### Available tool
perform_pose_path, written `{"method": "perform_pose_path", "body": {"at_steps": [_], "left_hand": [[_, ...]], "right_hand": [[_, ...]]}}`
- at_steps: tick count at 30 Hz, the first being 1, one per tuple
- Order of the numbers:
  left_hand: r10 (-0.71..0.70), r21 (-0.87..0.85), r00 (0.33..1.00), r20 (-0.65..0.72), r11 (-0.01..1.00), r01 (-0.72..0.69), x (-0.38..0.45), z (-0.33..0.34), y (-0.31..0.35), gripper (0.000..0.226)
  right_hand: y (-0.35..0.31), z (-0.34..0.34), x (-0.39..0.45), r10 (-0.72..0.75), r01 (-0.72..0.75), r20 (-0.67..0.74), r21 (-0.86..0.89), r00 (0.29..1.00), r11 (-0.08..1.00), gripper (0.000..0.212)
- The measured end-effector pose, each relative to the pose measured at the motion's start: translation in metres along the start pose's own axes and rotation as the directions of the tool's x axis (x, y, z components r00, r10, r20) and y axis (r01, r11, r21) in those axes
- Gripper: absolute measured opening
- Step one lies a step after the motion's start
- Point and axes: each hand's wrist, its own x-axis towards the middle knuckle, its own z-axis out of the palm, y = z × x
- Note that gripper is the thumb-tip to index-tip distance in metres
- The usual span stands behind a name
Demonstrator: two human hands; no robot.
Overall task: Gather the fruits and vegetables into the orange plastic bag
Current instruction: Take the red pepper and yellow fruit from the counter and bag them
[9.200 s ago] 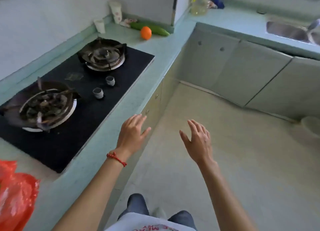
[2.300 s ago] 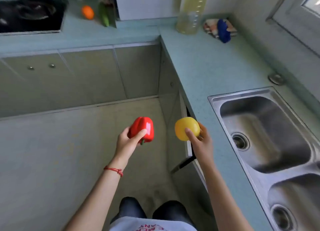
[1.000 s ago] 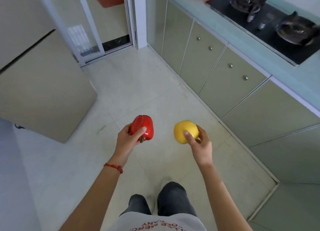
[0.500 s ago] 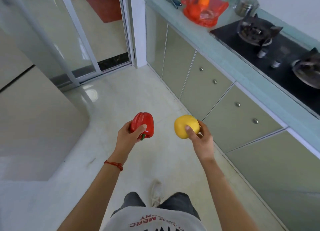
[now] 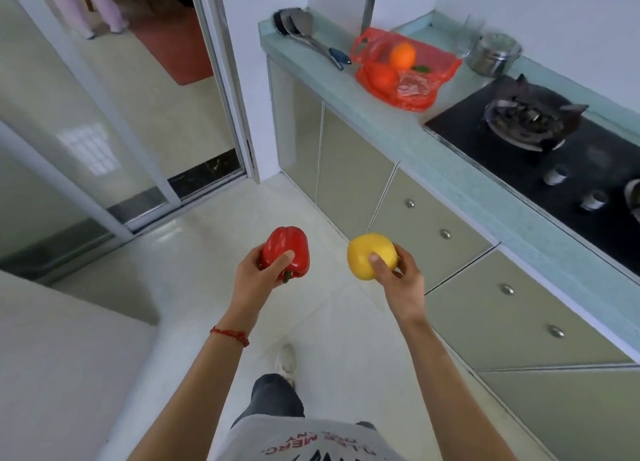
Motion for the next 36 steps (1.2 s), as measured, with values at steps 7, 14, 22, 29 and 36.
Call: {"method": "perform_pose_path", "body": {"at_steps": [7, 14, 22, 29, 36], "left_hand": [[0.034, 0.067, 0.998, 0.059, 0.997, -0.038, 0.119, 0.018, 0.057, 0.030], [0.025, 0.063, 0.993, 0.112, 0.997, -0.032, 0.220, 0.065, 0.091, 0.026], [0.020, 0.050, 0.986, 0.167, 0.998, -0.029, 0.328, 0.137, 0.137, 0.027], [0.035, 0.076, 0.970, 0.241, 0.996, -0.055, 0.409, 0.193, 0.177, 0.030], [0.052, 0.173, 0.899, 0.434, 0.975, -0.140, 0.500, 0.252, 0.215, 0.036]], "right_hand": [[-0.051, 0.047, 0.092, 0.015, -0.012, -0.080, 0.037, 0.997, 0.999, 0.047], [-0.078, 0.061, 0.187, 0.028, -0.023, -0.132, 0.040, 0.991, 0.999, 0.048], [-0.123, 0.057, 0.314, -0.011, 0.017, -0.172, 0.032, 0.985, 0.999, 0.052], [-0.166, 0.050, 0.398, -0.041, 0.044, -0.222, 0.008, 0.974, 0.999, 0.052], [-0.196, 0.046, 0.468, -0.086, 0.070, -0.380, -0.055, 0.921, 0.996, 0.056]]}}
